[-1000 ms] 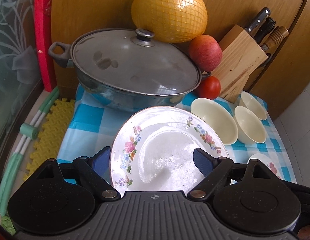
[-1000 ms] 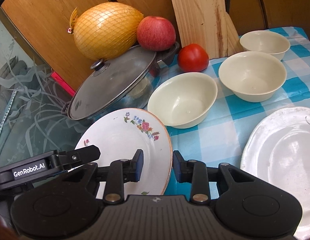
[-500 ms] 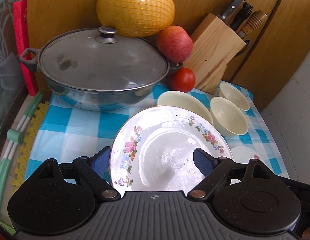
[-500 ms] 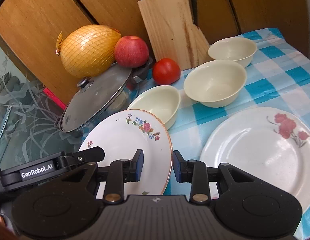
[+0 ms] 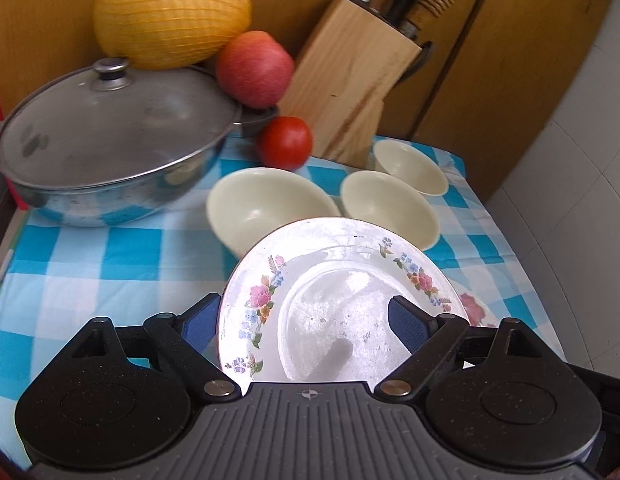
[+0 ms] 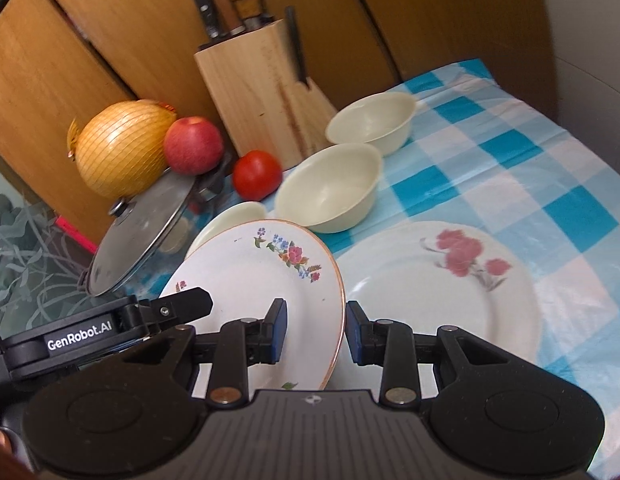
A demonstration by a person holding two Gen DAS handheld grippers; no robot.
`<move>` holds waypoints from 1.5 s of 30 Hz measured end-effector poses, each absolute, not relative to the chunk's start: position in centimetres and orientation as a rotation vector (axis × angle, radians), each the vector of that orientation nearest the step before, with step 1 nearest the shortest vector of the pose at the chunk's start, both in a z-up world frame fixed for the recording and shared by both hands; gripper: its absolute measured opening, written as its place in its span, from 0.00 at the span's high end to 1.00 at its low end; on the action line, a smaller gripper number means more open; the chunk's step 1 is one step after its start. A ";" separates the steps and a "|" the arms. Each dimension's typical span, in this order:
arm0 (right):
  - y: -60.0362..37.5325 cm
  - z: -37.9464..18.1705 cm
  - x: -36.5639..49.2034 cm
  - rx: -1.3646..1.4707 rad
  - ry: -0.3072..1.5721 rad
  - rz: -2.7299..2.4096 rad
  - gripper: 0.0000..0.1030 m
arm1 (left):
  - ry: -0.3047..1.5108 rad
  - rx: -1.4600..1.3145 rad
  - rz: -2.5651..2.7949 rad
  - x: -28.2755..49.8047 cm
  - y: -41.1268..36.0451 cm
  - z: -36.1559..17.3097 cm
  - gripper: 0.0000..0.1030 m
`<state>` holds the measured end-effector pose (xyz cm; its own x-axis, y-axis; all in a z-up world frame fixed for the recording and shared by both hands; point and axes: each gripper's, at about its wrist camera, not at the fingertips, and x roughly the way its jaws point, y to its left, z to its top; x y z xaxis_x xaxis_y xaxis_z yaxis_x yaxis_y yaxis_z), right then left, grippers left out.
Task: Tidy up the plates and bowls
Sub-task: 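Lift the floral plate and carry it toward the red-flower plate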
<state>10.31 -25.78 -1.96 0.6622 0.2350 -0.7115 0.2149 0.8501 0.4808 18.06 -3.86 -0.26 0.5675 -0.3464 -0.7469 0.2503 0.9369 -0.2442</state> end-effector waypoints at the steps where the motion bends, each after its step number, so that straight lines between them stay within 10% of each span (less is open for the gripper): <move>1: -26.3 -2.0 10.2 0.576 0.858 -0.001 0.70 | 0.903 -0.110 -0.359 18.1 -4.4 -0.4 0.11; 45: -33.0 -4.8 8.1 0.522 0.901 -0.244 0.68 | 1.014 -0.001 -0.483 18.6 -13.3 -4.6 0.16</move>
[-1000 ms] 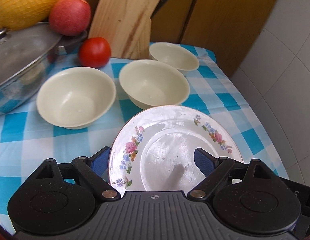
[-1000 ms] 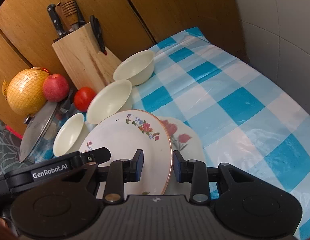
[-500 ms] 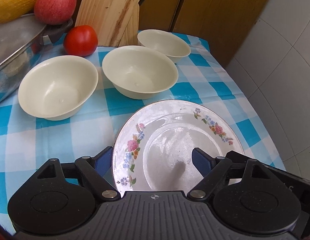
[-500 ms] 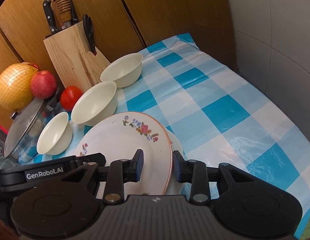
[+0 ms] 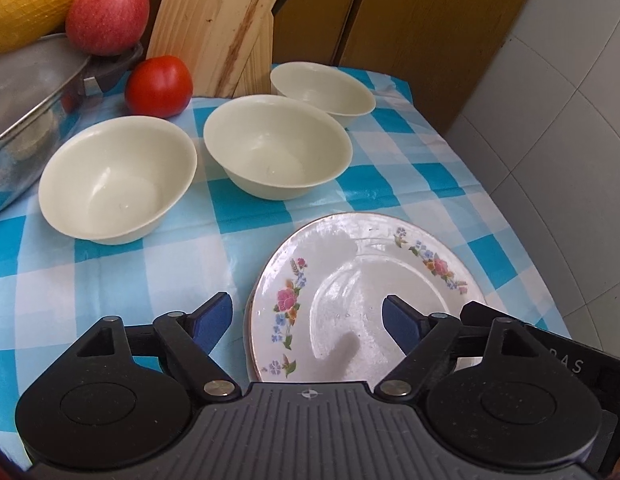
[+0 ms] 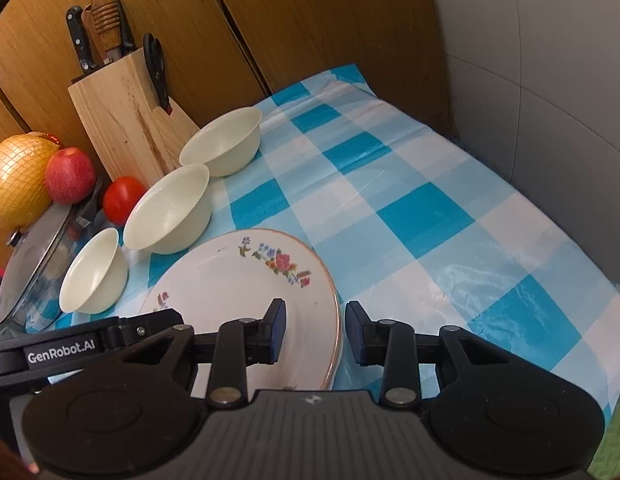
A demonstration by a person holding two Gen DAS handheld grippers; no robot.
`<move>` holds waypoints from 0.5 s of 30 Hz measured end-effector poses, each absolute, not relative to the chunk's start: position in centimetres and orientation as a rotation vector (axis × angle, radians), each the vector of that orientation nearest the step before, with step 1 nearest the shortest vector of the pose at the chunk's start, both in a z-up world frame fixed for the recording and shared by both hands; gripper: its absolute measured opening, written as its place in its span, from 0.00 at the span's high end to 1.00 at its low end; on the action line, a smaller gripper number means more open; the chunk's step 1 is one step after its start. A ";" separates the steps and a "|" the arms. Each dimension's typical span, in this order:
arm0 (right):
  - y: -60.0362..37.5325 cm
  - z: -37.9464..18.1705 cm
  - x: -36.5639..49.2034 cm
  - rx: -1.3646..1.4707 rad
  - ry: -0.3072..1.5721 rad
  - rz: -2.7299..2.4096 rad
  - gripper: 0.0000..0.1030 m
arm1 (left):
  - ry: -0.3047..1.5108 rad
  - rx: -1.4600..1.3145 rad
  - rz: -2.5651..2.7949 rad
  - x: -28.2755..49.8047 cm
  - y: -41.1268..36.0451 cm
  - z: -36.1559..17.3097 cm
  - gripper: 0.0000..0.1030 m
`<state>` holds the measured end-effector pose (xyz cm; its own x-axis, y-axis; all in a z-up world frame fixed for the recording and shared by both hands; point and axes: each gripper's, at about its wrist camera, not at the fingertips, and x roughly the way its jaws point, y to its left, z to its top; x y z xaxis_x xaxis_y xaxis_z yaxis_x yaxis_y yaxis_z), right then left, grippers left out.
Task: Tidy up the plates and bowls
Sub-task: 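Lift the floral plate and carry it toward the red-flower plate, then lower the floral plate onto the red-flower plate and open the left gripper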
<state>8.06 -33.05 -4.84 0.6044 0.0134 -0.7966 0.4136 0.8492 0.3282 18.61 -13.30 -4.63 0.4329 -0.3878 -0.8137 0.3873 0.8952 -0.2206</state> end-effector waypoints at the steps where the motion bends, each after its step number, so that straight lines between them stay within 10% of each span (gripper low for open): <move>1: -33.0 -4.8 8.1 0.515 0.904 -0.246 0.68 | 1.015 -0.001 -0.483 18.6 -13.2 -4.7 0.16; 15: -32.2 -4.4 7.5 0.489 0.895 -0.256 0.66 | 0.978 -0.081 -0.450 17.3 -7.6 -2.5 0.15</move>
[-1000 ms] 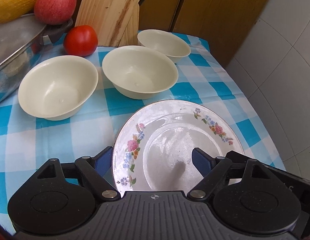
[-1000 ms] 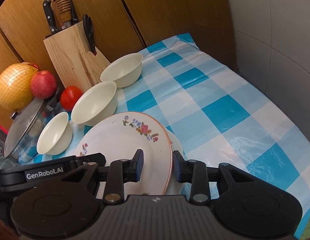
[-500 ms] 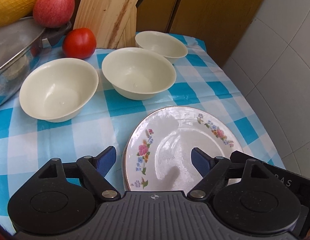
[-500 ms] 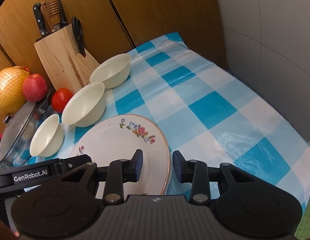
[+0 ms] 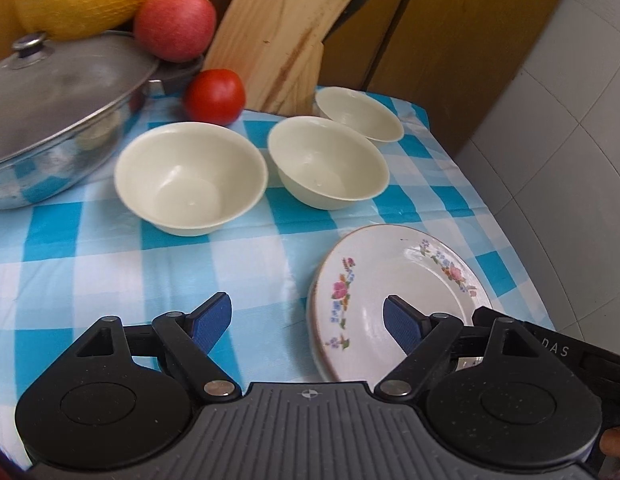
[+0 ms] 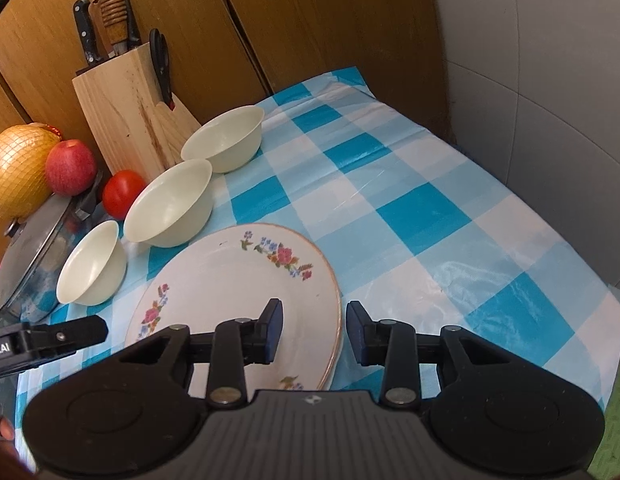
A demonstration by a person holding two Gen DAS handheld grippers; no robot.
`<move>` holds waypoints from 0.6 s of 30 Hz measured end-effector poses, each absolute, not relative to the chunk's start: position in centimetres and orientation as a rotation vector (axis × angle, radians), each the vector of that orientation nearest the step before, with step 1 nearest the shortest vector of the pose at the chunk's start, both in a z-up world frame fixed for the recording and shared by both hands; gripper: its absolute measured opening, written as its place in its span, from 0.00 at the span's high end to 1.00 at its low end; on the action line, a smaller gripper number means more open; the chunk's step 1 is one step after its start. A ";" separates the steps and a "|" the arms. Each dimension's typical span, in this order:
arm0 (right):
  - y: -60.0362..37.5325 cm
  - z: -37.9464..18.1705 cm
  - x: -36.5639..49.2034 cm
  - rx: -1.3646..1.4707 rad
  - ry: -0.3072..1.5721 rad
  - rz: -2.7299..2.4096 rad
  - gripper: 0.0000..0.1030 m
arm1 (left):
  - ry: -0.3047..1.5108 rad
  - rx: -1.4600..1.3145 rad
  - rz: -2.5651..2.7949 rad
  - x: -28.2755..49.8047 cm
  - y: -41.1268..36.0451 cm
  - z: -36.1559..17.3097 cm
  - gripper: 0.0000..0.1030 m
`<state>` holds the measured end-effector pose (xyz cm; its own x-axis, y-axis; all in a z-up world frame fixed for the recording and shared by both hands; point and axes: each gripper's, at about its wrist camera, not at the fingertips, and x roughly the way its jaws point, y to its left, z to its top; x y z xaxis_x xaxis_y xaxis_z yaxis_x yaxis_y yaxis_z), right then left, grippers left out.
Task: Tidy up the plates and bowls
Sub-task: 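Lower the floral plate onto the red-flower plate and open the left gripper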
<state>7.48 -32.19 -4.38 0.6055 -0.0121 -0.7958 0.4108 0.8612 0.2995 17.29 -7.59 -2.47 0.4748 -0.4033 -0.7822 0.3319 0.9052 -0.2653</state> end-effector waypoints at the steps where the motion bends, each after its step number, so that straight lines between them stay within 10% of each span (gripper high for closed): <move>1: -32.0 -4.3 7.4 0.482 0.892 -0.259 0.66 | 0.974 -0.081 -0.448 17.2 -7.3 -2.3 0.15; 18: -31.2 -3.3 5.6 0.488 0.861 -0.246 0.60 | 0.988 -0.095 -0.394 15.2 -1.9 -2.1 0.14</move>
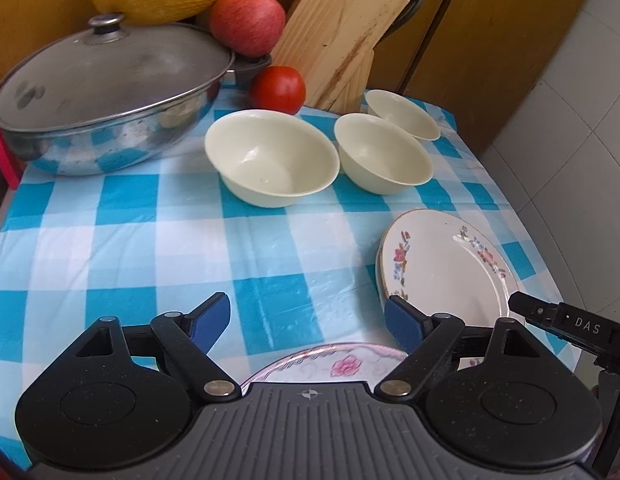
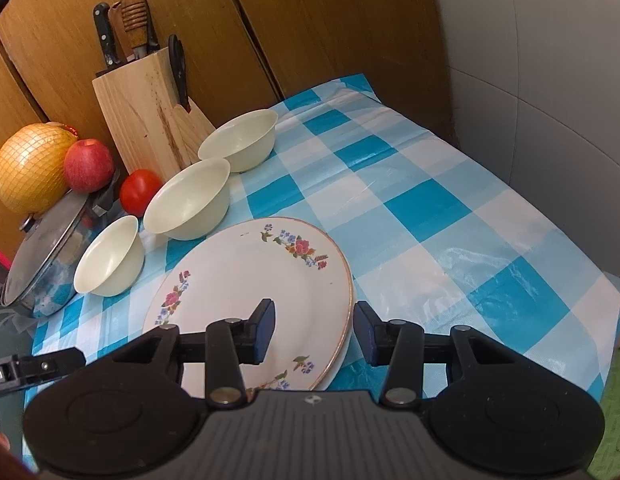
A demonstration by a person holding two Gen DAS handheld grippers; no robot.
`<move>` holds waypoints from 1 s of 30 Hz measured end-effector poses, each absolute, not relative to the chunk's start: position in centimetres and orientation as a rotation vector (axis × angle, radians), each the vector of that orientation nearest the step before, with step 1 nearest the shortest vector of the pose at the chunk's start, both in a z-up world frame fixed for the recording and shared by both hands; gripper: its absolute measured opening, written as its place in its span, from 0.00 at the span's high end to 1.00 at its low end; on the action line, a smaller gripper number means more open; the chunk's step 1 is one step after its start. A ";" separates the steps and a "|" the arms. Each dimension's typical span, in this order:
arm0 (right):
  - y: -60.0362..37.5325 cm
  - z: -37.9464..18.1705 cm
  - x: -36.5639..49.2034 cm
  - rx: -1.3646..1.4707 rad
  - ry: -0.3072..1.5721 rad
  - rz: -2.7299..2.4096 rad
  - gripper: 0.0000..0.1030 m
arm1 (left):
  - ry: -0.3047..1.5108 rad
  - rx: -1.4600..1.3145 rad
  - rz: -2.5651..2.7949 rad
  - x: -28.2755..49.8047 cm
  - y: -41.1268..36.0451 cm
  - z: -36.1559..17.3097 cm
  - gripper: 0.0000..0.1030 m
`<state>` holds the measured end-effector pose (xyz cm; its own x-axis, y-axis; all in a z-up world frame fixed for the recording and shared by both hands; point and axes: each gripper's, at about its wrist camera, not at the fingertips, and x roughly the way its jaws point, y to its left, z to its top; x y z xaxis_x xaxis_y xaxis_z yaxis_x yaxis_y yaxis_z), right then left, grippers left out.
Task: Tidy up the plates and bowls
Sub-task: 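Lower the floral plate onto the red-flower plate and open the left gripper, then grasp the rim of the pink-flowered deep plate with the left gripper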
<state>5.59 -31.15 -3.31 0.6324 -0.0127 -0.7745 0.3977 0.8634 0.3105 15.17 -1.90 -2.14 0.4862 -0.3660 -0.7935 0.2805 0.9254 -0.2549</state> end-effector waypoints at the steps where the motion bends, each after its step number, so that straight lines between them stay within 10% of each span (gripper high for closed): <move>1: -31.0 -3.2 5.3 0.484 0.858 -0.246 0.60 | 0.990 -0.101 -0.393 15.1 -1.6 -2.1 0.14; 30: -21.1 -4.9 0.4 0.487 0.974 0.138 0.64 | 1.106 -0.163 -0.364 9.6 4.3 -4.5 0.13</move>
<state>0.40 -21.15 -4.88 0.5626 0.3258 -0.7598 0.1027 0.8844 0.4552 9.57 4.31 -4.46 0.3969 -0.3661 -0.8417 0.2057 0.9292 -0.3072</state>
